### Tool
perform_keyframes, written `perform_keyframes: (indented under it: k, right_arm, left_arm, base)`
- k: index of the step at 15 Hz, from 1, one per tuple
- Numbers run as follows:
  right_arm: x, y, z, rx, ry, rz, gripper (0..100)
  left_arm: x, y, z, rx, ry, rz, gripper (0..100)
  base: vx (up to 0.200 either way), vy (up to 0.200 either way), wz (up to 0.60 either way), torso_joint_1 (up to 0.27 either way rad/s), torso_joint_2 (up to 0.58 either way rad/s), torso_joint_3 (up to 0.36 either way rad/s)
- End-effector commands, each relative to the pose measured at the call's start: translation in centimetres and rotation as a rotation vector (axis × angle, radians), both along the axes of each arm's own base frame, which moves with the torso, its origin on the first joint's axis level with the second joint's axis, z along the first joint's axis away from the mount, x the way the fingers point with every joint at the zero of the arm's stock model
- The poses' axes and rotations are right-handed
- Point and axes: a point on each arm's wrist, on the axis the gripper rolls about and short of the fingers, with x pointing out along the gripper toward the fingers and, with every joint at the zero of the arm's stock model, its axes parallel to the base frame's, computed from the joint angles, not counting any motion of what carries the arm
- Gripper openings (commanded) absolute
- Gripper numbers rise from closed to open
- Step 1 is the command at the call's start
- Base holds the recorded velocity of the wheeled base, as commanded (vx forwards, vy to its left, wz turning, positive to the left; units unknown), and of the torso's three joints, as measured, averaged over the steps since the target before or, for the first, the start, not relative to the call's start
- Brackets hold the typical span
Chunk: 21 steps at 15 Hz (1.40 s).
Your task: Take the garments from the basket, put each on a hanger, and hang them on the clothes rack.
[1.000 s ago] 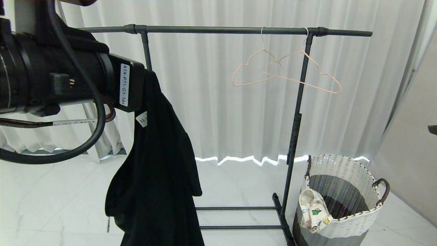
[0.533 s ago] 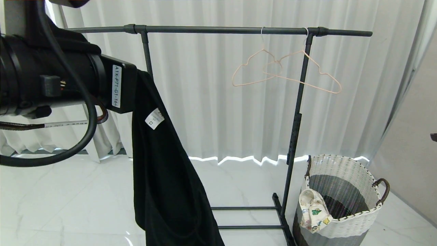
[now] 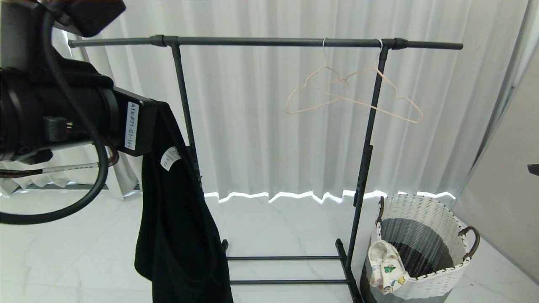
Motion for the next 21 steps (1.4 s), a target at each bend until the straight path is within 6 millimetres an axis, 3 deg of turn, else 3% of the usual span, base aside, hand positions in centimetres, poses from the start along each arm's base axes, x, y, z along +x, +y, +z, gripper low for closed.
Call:
perform_keyframes:
  k: [1, 6, 21]
  right_arm:
    - [-0.1, 0.0, 0.0, 0.001, 0.002, 0.000, 100]
    - [0.1, 0.0, -0.1, 0.001, 0.006, 0.000, 100]
    - [0.1, 0.0, -0.2, 0.001, 0.008, 0.004, 100]
  left_arm:
    - [0.0, 0.3, -0.1, 0.001, 0.002, 0.009, 0]
    - [-0.7, 0.8, -0.7, 0.010, 0.013, 0.009, 0]
    - [-0.9, 1.0, -1.1, 0.030, -0.004, 0.000, 0]
  base:
    - [0.000, 0.000, 0.00, 0.188, -0.61, -0.227]
    - [0.000, 0.000, 0.00, 0.132, -0.50, -0.237]
    - [0.000, 0.000, 0.00, 0.286, -0.51, -0.257]
